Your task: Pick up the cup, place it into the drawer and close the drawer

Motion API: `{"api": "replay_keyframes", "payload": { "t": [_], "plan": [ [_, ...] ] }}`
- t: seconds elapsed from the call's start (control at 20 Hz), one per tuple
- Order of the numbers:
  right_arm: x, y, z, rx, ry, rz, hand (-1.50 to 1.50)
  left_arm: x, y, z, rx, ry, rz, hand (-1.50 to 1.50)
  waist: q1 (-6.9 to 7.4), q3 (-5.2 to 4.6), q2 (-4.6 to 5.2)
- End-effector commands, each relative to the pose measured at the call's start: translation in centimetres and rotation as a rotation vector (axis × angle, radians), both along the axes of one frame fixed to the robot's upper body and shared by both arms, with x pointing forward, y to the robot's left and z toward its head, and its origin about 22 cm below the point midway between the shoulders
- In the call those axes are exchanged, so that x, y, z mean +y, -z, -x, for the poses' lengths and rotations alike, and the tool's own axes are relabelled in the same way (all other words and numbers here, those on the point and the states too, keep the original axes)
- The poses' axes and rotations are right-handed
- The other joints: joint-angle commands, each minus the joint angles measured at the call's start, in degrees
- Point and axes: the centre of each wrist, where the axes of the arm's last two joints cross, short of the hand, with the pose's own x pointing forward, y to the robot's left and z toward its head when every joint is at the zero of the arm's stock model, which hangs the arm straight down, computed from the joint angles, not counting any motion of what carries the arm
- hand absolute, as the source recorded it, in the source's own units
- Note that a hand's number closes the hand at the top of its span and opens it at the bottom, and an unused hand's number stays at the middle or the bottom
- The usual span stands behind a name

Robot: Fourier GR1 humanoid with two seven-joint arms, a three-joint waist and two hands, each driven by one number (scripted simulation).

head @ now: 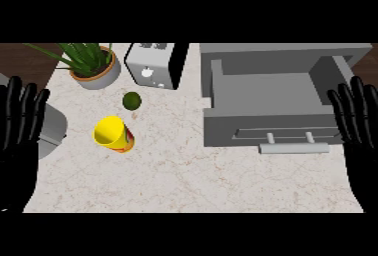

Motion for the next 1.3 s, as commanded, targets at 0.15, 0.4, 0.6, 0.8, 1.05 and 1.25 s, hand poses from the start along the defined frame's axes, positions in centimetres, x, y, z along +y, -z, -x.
{"api": "replay_keyframes", "payload": {
  "t": [0.15,0.4,0.6,0.8,1.05,1.25],
  "plan": [
    [-0.5,-0.2,-0.8,-0.05,0.029,-0.053,-1.5,1.2,-1.3,-2.2,0.006,0.128,-0.041,-1.5,0.51,-2.01,1.13],
    [0.1,1.0,-0.6,0.144,-0.087,0.012,-1.5,4.0,2.5,-3.4,0.247,0.145,0.223,-1.5,0.7,-2.08,1.34],
    [0.6,1.0,-2.0,0.149,-0.108,0.003,-1.5,4.2,2.5,-6.6,0.273,0.153,0.246,-1.5,0.47,-2.01,1.2],
    [-0.7,1.1,-5.4,0.141,-0.078,0.005,-1.5,6.6,6.6,-7.0,0.299,0.093,0.218,-1.5,0.78,-2.02,1.27],
    [-1.8,2.7,-4.1,0.117,-0.085,0.041,-1.5,6.3,10.8,-6.7,0.37,0.06,0.206,-1.5,0.49,-2.01,1.22],
    [-1.5,-0.5,-6.0,0.107,-0.098,0.026,-1.5,7.9,13.4,-8.1,0.391,0.021,0.17,-1.5,0.36,-2.04,1.27]
  ]
}}
